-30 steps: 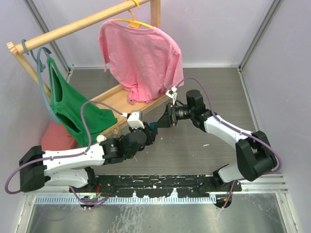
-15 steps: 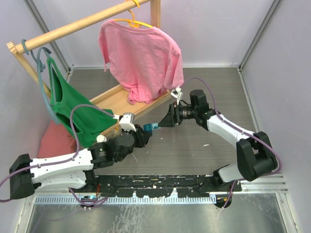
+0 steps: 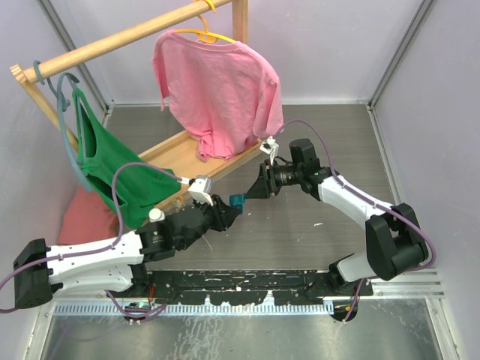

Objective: Sort the pills into containers

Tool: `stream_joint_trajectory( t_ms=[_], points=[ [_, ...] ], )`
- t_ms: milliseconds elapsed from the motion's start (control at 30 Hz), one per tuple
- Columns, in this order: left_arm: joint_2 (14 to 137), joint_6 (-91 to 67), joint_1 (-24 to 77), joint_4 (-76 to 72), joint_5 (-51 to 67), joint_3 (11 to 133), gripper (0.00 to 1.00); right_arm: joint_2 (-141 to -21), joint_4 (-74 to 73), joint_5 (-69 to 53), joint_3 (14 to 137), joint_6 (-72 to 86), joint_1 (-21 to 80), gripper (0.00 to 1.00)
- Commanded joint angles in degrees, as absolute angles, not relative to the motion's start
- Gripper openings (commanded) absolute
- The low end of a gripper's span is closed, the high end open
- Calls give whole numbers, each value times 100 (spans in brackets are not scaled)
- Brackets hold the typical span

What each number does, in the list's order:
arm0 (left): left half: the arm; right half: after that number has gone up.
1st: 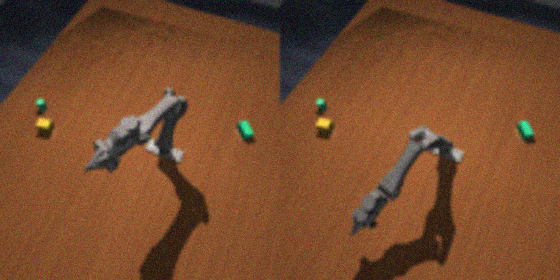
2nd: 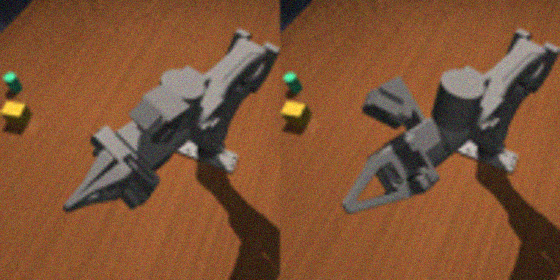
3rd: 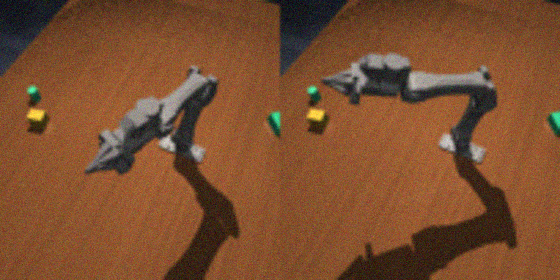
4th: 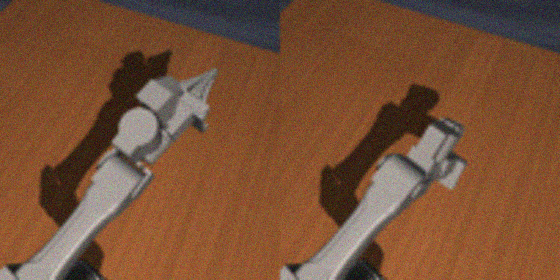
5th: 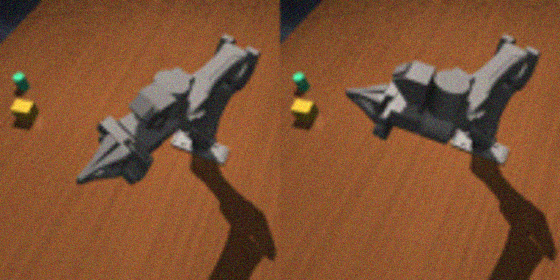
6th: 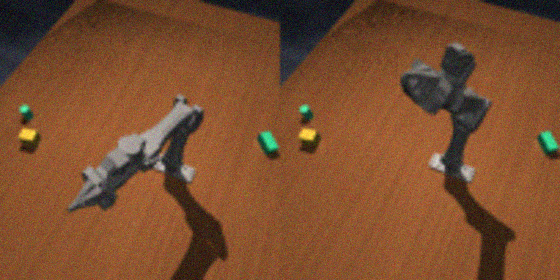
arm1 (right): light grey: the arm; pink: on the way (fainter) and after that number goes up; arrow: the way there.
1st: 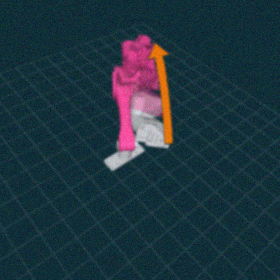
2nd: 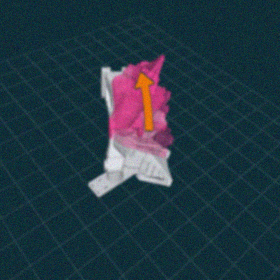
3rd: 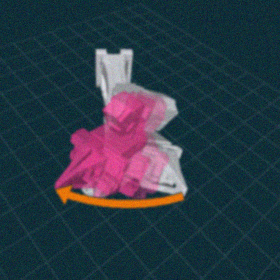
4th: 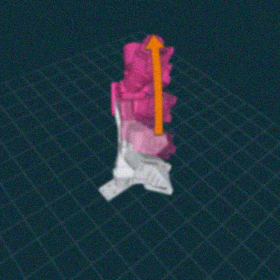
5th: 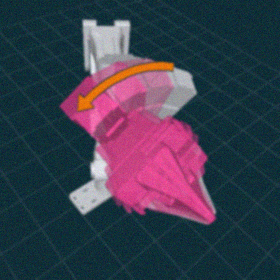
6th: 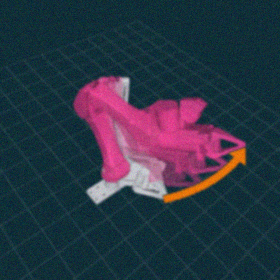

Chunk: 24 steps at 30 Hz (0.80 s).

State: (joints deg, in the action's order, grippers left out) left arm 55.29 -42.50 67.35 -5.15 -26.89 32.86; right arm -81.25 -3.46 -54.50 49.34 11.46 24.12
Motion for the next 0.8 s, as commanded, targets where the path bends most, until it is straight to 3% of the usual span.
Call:
stream_joint_trajectory(
  t_ms=[0,133,333,467,667,767],
  points=[
    [5541,-4149,6696,-1339,-2390,3227,0,-7927,-54,-5880,5103,1043,2552,44],
    [5555,-4237,6641,-1593,-2204,3117,0,-7977,39,-6170,5117,1197,2512,49],
    [5217,-4454,6627,-1581,-2269,2832,0,-7606,98,-6853,5082,1045,1979,73],
    [4839,-4521,6627,-1927,-2207,2450,0,-7350,289,-7146,4934,984,1849,82],
    [4329,-4502,6631,-2599,-1935,2011,0,-7287,1994,-7858,4449,2284,1899,84],
    [4225,-4448,6628,-3078,-1744,1844,0,-7276,2092,-7757,4407,2386,1958,83]
  ],
)
